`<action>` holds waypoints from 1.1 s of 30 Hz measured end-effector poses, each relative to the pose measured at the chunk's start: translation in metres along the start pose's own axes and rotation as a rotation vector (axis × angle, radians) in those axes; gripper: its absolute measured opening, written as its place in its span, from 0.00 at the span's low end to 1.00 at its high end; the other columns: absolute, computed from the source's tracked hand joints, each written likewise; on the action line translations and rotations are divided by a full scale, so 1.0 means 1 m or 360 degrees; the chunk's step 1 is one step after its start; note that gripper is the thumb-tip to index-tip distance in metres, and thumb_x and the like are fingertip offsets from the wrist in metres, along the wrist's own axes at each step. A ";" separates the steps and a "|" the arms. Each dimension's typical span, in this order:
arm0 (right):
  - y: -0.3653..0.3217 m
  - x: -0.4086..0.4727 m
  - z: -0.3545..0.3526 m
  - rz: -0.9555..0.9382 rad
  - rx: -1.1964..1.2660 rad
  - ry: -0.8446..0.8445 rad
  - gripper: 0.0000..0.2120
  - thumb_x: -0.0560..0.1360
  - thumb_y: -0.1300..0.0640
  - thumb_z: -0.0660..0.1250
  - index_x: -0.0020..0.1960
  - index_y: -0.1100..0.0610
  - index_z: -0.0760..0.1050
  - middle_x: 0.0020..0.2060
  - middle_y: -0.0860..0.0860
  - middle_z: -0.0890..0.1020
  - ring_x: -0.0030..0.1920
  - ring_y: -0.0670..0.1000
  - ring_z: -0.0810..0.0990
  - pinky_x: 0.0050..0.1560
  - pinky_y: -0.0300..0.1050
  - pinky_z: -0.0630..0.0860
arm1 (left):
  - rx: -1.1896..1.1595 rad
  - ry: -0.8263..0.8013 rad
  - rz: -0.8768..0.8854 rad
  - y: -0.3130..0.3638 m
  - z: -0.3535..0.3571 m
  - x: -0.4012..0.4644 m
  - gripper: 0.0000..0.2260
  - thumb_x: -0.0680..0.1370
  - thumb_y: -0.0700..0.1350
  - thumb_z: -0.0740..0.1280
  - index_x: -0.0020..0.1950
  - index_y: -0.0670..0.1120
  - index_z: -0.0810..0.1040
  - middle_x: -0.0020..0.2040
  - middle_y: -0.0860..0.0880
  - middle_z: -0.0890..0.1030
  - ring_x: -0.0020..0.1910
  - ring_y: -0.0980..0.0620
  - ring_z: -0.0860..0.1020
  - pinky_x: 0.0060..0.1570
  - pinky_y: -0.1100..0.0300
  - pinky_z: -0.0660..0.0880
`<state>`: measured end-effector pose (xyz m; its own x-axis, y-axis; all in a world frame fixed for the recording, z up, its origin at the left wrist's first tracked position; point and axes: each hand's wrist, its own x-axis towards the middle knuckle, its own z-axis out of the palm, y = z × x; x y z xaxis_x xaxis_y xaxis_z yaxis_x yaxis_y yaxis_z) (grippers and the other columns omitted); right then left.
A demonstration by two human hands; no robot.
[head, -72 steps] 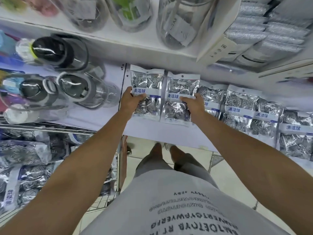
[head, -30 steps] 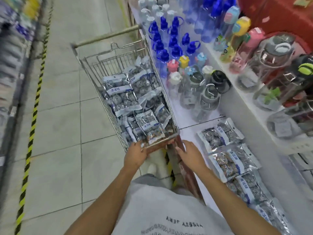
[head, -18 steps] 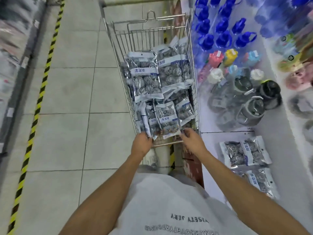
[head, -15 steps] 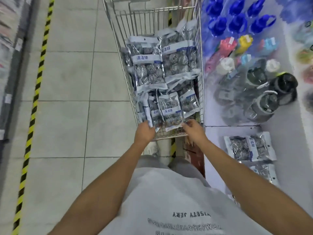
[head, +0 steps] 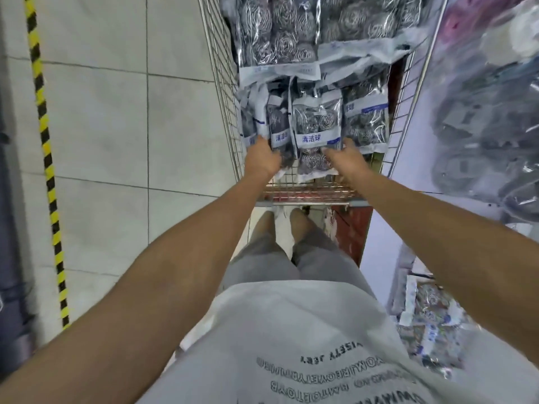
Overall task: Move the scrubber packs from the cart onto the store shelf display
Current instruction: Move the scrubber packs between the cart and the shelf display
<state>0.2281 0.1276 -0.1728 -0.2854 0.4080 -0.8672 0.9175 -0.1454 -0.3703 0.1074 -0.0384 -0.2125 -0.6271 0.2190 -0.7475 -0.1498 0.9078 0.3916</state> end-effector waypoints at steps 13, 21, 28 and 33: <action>0.007 0.068 0.007 0.0080 0.0188 0.0070 0.31 0.75 0.51 0.77 0.73 0.56 0.69 0.61 0.50 0.79 0.65 0.54 0.78 0.64 0.45 0.71 | -0.0135 0.0214 -0.0131 0.023 0.006 0.018 0.15 0.81 0.46 0.70 0.64 0.40 0.78 0.60 0.45 0.80 0.54 0.50 0.78 0.61 0.59 0.75; 0.020 0.066 -0.004 0.0042 0.0250 0.0035 0.37 0.66 0.46 0.83 0.69 0.56 0.74 0.62 0.50 0.83 0.62 0.53 0.81 0.69 0.55 0.75 | -0.0429 0.0214 -0.0202 0.030 0.015 0.012 0.22 0.81 0.41 0.70 0.73 0.40 0.68 0.64 0.43 0.81 0.59 0.45 0.80 0.63 0.55 0.74; 0.030 0.052 -0.009 -0.0039 0.0393 0.0008 0.28 0.70 0.52 0.81 0.66 0.56 0.75 0.59 0.49 0.83 0.60 0.50 0.81 0.63 0.45 0.75 | -0.0448 0.0241 -0.0174 0.023 0.020 0.010 0.25 0.77 0.40 0.73 0.73 0.43 0.71 0.60 0.44 0.83 0.57 0.44 0.82 0.62 0.50 0.79; 0.045 0.050 -0.008 -0.0027 0.0386 -0.0016 0.32 0.68 0.49 0.83 0.67 0.56 0.75 0.58 0.48 0.84 0.59 0.48 0.82 0.67 0.51 0.77 | -0.0571 0.0077 -0.0164 0.014 0.020 0.012 0.30 0.78 0.46 0.70 0.80 0.48 0.67 0.71 0.42 0.75 0.67 0.42 0.77 0.66 0.43 0.77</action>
<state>0.2573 0.1489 -0.2303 -0.3039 0.4036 -0.8630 0.8195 -0.3512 -0.4528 0.1134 -0.0156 -0.2270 -0.6287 0.1080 -0.7701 -0.4669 0.7395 0.4848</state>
